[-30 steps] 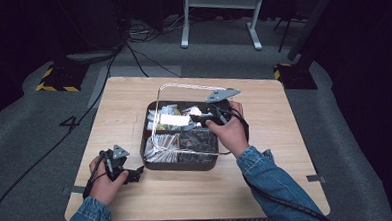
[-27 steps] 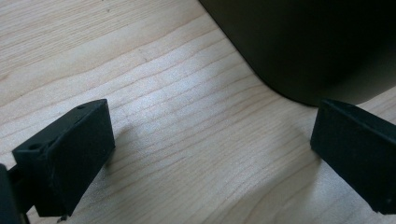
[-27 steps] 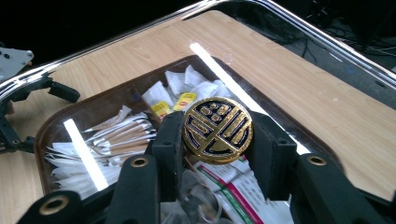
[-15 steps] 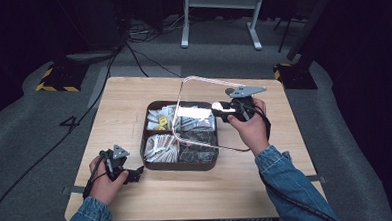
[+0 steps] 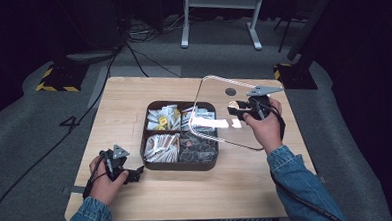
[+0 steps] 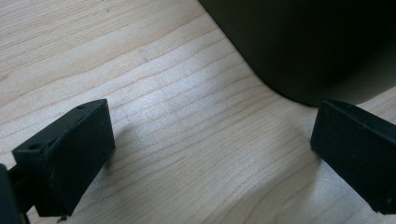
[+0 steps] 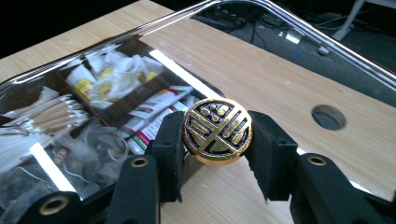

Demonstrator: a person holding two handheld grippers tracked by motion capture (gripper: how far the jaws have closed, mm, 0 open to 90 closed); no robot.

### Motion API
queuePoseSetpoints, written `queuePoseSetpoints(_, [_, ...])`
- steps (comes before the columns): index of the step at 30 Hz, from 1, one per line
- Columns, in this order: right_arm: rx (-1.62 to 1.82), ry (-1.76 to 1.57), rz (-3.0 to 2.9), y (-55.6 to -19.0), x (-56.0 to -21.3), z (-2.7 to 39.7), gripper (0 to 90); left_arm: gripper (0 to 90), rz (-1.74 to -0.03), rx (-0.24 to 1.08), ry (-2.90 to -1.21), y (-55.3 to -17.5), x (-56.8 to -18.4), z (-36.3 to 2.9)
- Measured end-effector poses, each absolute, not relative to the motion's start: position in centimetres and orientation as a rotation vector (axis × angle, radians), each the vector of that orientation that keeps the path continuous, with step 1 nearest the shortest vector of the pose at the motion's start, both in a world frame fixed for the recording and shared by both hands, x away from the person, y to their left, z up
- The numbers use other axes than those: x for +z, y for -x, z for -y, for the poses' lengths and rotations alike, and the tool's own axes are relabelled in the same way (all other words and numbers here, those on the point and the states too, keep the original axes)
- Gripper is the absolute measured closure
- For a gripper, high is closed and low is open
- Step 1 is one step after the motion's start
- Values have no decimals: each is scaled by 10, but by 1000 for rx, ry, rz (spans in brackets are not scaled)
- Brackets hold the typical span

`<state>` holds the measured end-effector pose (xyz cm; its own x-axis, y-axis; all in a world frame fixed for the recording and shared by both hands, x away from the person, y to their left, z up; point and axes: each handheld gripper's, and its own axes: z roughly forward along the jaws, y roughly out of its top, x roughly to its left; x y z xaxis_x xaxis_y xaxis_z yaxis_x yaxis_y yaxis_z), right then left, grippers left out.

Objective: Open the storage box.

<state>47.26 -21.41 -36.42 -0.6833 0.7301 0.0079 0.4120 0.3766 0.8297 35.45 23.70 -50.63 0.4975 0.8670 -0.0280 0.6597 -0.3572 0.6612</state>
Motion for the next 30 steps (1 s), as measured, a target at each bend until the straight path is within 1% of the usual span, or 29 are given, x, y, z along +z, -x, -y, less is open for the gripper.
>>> queuePoseSetpoints(12, [1172,-1107,-2206,-479,-371,253,587,0,-1248,437,-2129,-354,-506,-237])
queuePoseSetpoints(30, [1149,-1230,-2130,-494,-403,290,587,0,-1247,437,-2129,-355,-506,-237])
